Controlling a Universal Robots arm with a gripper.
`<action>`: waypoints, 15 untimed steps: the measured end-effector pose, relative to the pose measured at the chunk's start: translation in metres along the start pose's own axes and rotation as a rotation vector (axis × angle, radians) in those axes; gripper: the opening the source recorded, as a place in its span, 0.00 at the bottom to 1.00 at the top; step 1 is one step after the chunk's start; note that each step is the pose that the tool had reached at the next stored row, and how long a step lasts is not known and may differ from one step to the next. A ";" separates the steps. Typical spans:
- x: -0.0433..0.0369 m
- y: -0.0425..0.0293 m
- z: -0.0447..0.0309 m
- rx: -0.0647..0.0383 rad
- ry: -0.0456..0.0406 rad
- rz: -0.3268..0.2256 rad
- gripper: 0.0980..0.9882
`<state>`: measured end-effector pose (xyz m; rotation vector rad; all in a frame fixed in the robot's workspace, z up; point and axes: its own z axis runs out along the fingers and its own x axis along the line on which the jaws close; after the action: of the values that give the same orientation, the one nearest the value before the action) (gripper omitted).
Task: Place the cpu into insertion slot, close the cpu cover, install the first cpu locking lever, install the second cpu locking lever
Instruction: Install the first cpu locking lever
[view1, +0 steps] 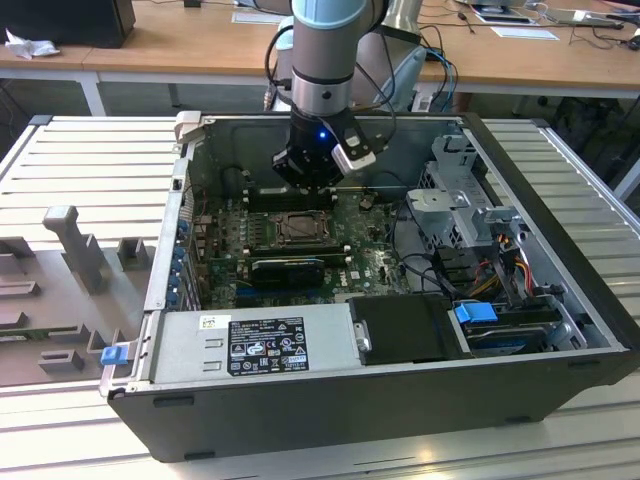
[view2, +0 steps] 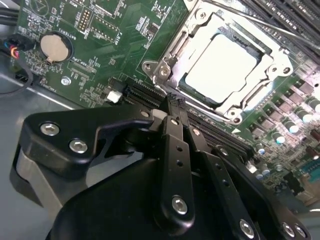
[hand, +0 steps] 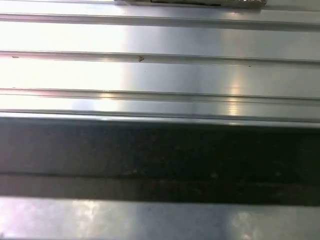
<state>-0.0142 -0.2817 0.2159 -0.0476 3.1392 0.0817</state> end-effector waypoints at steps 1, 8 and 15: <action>0.0000 -0.0002 0.0000 0.000 0.0000 0.000 0.01; 0.0001 -0.0037 -0.0002 0.000 0.0001 0.000 0.01; 0.0002 -0.0054 -0.0003 0.000 0.0001 0.000 0.01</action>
<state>-0.0143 -0.2871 0.2160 -0.0477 3.1393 0.0815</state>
